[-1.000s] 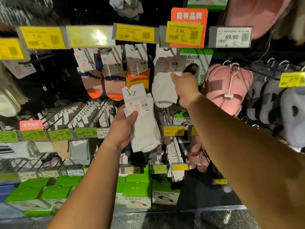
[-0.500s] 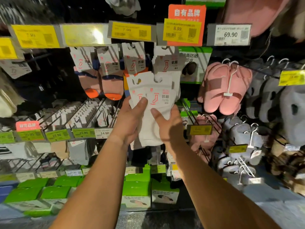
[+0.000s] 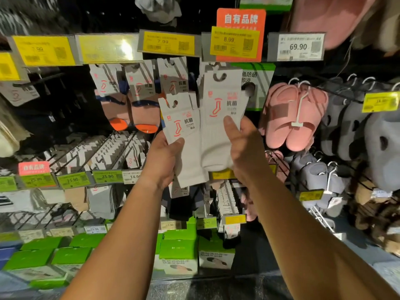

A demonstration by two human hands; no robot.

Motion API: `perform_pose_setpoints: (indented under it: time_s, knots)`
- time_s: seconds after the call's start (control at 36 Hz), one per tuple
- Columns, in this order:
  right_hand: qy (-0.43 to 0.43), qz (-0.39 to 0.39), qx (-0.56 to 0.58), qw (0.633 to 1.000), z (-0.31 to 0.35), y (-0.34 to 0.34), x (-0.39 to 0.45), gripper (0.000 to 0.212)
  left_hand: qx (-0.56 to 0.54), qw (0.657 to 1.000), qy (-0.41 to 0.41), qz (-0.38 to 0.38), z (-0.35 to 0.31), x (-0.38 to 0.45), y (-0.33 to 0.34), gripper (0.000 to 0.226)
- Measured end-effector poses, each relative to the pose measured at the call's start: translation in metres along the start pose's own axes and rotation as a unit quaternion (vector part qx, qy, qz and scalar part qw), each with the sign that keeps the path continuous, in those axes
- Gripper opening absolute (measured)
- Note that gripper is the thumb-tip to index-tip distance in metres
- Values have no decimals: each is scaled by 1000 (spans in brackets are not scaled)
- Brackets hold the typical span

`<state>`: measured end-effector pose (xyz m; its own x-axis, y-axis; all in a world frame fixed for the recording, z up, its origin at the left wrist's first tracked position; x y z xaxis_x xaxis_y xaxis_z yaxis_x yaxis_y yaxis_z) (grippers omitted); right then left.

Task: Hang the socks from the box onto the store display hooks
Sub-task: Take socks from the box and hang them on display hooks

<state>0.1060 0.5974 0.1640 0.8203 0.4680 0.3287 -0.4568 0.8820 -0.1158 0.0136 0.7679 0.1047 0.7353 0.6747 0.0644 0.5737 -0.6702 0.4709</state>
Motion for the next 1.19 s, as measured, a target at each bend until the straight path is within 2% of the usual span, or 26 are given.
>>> perform_pose_setpoints:
  time_s: [0.08,0.22,0.33,0.44,0.56,0.67,0.81,0.86,0.94,0.97,1.03,1.08,1.14,1.19]
  knots:
    - [-16,11,33,999,15,-1,11,15,7,1000,0,3,0,-1,-1,37]
    - [34,-5,98,995,18,-1,33,14,-2,1000,1,-4,-3,-3,0,42]
    - [62,-4,105,993,11,-2,40,13,5,1000,1,-1,-7,-5,-1,41]
    - [105,-4,43,994,-8,1,55,12,-3,1000,0,-13,-7,-3,-8,43]
    - [145,-36,-66,987,-15,-1,78,24,-6,1000,-5,-23,-8,-4,-10,43]
    - [125,-30,-141,982,-17,4,91,25,4,1000,-7,-19,-9,-9,-9,43]
    - [118,-32,-156,980,-27,3,94,37,8,1000,-3,-6,-13,-11,-9,41]
    - [109,-60,-193,973,-27,-3,91,40,-1,1000,-4,-12,-12,-10,-10,42]
    - [29,-195,-249,948,-16,-23,62,39,-36,999,-6,-8,-9,-5,-9,38]
    - [4,-206,-231,951,-15,-19,45,37,-44,999,-7,-1,-9,-3,-6,34]
    - [5,-118,-195,974,-23,11,14,29,-55,998,-7,19,-8,-2,2,30]
    - [36,-32,-151,987,-40,43,-9,19,-57,998,-5,37,-5,-1,11,35]
    - [35,-34,-100,994,-48,53,-16,23,-52,998,-8,38,0,0,16,43]
    - [41,-43,-39,997,-50,50,-12,25,-50,998,-11,34,4,1,18,39]
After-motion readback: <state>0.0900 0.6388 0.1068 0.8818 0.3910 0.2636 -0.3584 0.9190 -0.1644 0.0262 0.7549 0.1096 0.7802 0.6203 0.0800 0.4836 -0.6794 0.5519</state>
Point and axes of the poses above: each hand's wrist, its own x-axis towards the middle knuckle, its own y-axis out of the palm, z = x × y, the point moved 9 cm from there along x, towards the middle knuckle, and after that the axes turned 12 degrees about -x, right-handed, at the moved point
